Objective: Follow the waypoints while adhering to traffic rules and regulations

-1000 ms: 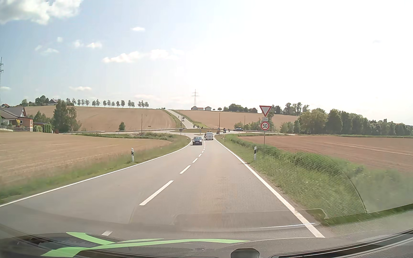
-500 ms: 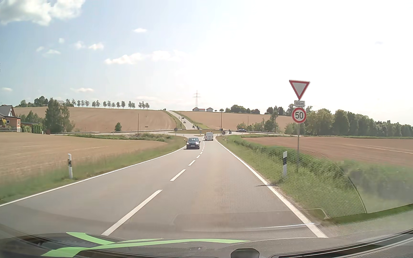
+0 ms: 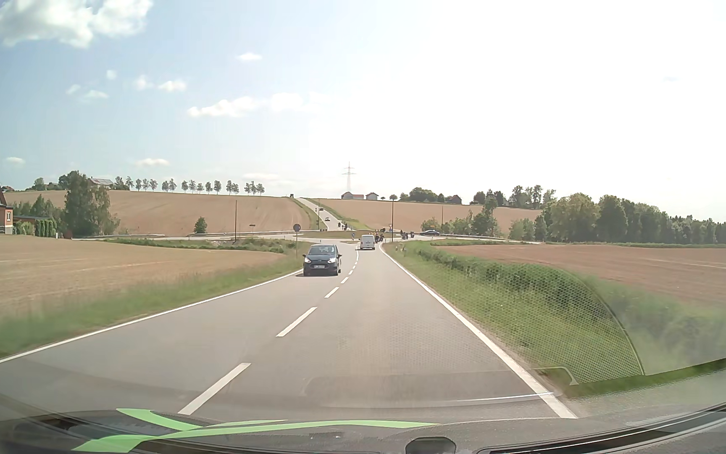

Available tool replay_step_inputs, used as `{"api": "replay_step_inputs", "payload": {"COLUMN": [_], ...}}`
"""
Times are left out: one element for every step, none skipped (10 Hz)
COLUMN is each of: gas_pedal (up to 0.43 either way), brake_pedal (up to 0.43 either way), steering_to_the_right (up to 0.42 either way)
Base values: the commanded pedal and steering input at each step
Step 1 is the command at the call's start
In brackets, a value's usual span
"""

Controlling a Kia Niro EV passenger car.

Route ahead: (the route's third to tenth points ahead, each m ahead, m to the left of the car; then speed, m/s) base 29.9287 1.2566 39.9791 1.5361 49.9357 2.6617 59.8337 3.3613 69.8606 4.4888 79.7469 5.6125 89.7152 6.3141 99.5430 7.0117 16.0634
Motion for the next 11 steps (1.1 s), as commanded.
{"api": "replay_step_inputs", "payload": {"gas_pedal": [0.000,0.000,0.000,0.000,0.000,0.000,0.000,0.000,0.000,0.000,0.000], "brake_pedal": [0.152,0.146,0.140,0.140,0.134,0.128,0.122,0.116,0.110,0.110,0.110], "steering_to_the_right": [-0.004,-0.005,-0.004,-0.004,-0.004,-0.005,-0.004,-0.004,-0.005,-0.005,-0.006]}}
